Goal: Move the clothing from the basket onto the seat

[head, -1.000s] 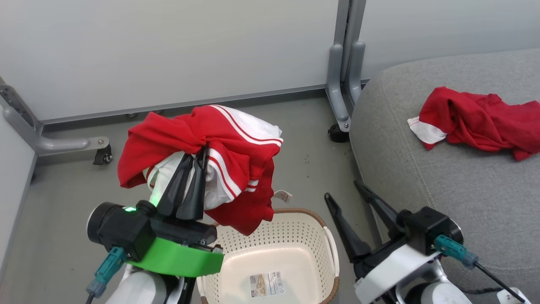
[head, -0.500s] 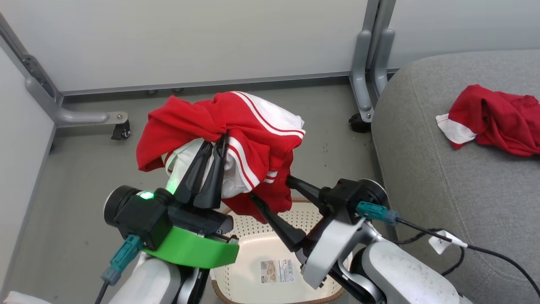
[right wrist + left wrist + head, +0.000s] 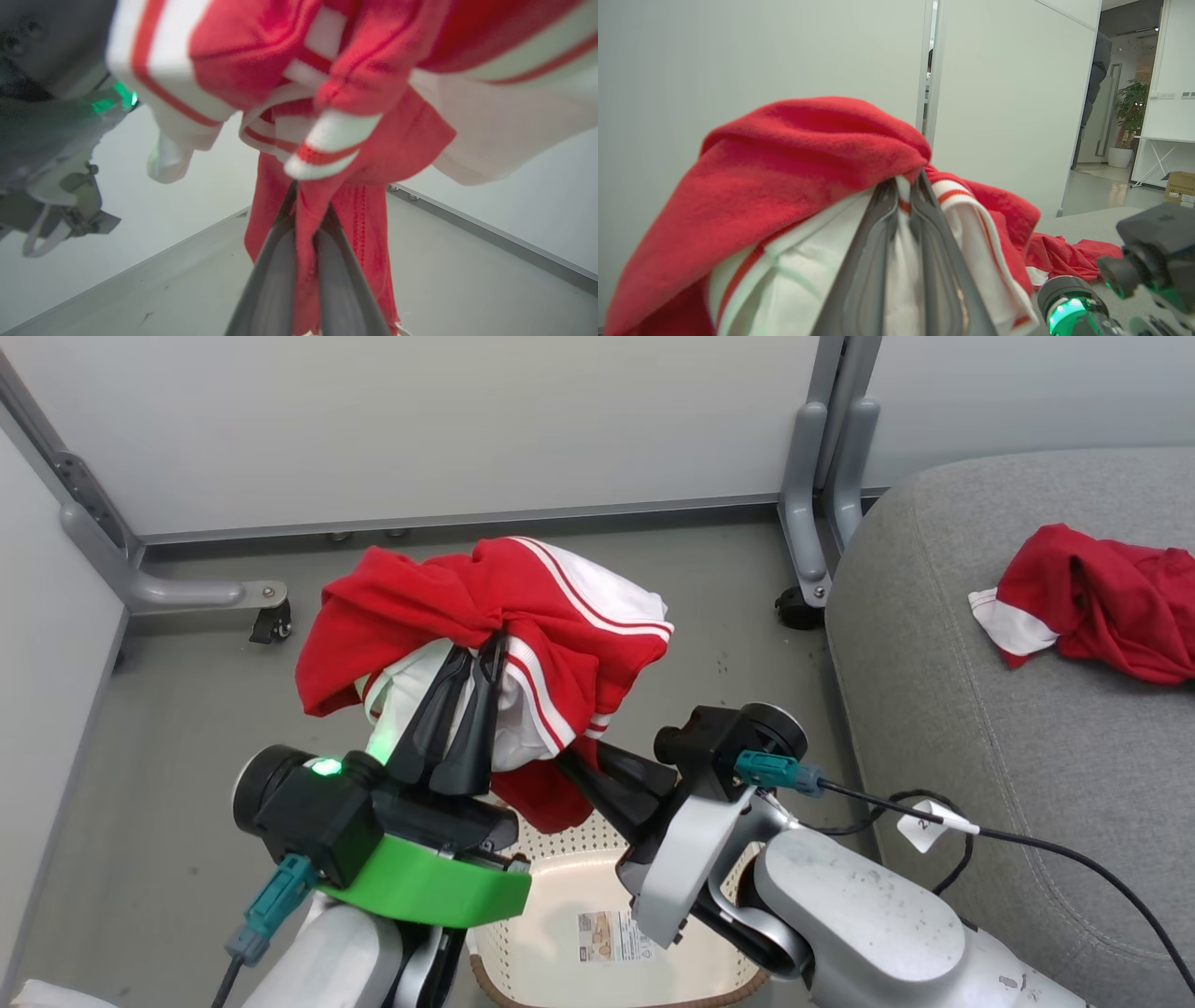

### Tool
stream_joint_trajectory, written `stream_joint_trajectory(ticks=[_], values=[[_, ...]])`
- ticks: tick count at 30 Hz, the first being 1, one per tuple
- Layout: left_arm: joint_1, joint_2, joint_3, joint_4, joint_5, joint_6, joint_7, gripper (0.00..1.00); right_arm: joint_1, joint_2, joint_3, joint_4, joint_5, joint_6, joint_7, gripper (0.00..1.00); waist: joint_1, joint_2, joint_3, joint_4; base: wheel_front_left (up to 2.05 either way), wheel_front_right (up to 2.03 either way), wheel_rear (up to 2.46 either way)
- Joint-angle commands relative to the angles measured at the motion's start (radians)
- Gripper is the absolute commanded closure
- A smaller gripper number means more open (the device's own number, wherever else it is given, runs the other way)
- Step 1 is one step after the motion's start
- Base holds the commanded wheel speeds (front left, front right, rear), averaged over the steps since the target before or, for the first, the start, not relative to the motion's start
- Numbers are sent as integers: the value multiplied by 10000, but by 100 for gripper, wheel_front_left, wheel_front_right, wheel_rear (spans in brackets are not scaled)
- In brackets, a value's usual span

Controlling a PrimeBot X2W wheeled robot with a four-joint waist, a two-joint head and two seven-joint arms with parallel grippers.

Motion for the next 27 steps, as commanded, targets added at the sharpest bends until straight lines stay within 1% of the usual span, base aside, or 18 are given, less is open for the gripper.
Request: stream_joint_trajectory(ticks=[1,18,19,20,27], values=[[19,25,65,12,73,-54,-58,100,-177,1,82,104,84,-3,-106,100,0,0,-18,-11,0,0,0],[182,173,43,30,126,-61,-6,100,-619,-73,584,625,589,-3,-615,100,0,0,-66,-46,0,0,0],[188,252,-28,75,136,-92,146,45,-655,-76,550,656,626,-3,-641,100,0,0,-66,-44,0,0,0],[177,240,20,21,190,-15,98,0,-698,-91,496,690,650,-3,-668,100,0,0,-58,-33,0,0,0],[659,888,13,-257,437,116,307,0,-923,-157,47,1073,717,-1,-909,100,0,0,-37,85,0,0,0]])
